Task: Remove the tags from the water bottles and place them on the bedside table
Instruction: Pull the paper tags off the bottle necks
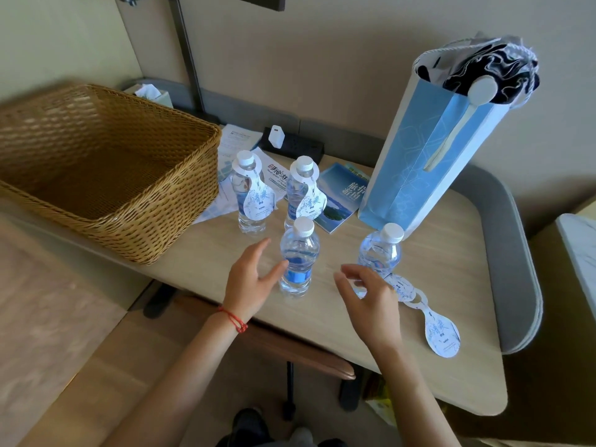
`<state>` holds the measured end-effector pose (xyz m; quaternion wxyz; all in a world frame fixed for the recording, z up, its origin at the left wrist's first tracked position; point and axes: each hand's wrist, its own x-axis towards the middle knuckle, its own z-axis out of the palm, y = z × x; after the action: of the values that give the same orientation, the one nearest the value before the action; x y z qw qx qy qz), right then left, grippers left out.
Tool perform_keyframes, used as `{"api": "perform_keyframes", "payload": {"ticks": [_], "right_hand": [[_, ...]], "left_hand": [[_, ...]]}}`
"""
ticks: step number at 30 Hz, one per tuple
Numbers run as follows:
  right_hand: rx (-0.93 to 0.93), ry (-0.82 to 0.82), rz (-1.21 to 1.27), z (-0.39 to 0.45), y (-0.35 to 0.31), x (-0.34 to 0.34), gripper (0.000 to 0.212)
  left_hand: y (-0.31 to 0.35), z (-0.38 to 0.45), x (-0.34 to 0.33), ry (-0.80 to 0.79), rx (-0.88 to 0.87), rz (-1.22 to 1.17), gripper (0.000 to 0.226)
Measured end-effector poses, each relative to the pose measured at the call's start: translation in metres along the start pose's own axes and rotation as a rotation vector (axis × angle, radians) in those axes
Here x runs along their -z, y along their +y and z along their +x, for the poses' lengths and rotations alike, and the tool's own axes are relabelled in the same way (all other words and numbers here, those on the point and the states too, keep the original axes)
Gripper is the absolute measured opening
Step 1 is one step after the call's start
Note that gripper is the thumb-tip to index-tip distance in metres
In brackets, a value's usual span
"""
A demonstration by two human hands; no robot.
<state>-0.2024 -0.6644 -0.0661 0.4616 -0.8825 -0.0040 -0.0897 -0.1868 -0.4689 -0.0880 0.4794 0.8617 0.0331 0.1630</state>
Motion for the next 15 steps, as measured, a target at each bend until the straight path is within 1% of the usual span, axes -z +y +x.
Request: {"api": "perform_keyframes", "payload": {"ticks": [4,6,9,12,15], "right_hand": [[0.213,0.001,0.025,0.012,-0.027,-0.006,0.019],[0.280,-0.021,0.039,0.019,-0.038,-0.009,0.020],[0.369,-0.005,0.084,0.030,-0.051,-0.009,0.019],[0.398,0.033,0.111,0.048,-0.065,-0.007,0.017],[0.351,0.033,0.120,0.074,-0.079,-0.009,0.020]], "left_hand": [[0.002,-0.002,0.019,0.074,-0.059,0.099,0.051],[0.002,-0.002,0.028,0.102,-0.078,0.140,0.050],[0.002,0.000,0.042,0.149,-0.085,0.173,0.051],[0.003,0.011,0.055,0.186,-0.100,0.189,0.048],[0.003,0.031,0.066,0.204,-0.119,0.220,0.045]]}}
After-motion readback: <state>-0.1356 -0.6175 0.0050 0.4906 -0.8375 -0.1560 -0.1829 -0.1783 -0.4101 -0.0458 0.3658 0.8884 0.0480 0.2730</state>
